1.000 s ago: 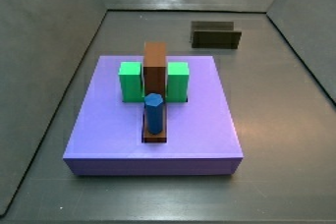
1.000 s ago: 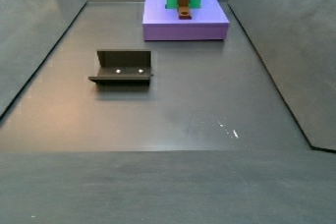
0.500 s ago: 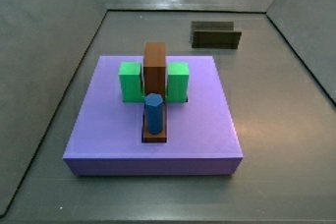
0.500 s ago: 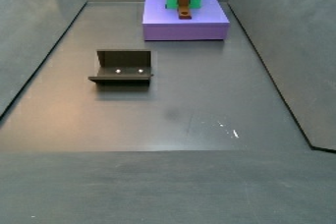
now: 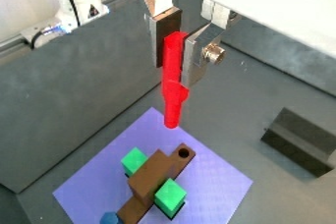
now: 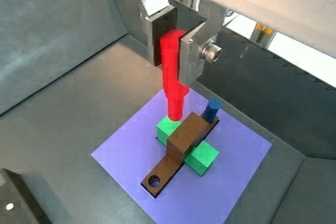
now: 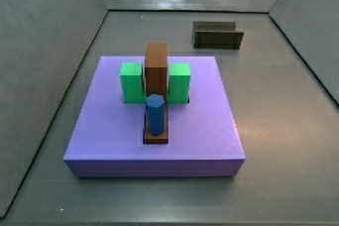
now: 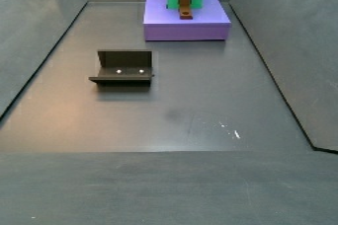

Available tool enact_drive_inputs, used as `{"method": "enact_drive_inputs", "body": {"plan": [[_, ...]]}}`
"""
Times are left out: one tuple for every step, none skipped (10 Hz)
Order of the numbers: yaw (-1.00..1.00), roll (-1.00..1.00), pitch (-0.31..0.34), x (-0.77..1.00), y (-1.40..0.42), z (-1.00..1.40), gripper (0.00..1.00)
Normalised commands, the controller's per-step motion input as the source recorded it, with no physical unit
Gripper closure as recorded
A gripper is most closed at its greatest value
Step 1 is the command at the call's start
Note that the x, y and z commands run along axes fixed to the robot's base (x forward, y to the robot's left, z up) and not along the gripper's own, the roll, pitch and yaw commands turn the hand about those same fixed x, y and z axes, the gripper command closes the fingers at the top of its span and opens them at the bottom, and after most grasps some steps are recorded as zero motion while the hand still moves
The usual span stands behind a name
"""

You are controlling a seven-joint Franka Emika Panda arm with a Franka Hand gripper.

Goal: Pick up the red object. Move up. Move to above the board. Insert the red object.
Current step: Insert the red object.

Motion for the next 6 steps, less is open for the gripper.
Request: {"method": "enact_drive_inputs", "body": {"plan": [[0.00, 0.03, -0.009, 0.00, -0.09, -0.08, 1.00], [-0.17, 0.03, 0.000, 0.11, -0.13, -0.05, 1.00], [-0.21, 0.00, 0.000, 0.19, -0.02, -0.15, 1.00], [-0.18, 0.00, 0.001, 0.14, 0.03, -0.24, 1.00], [0.00, 0.16, 0.053, 0.13, 0.22, -0.41, 1.00], [0.00, 0.24, 0.033, 0.03, 0.21, -0.47, 1.00]]}}
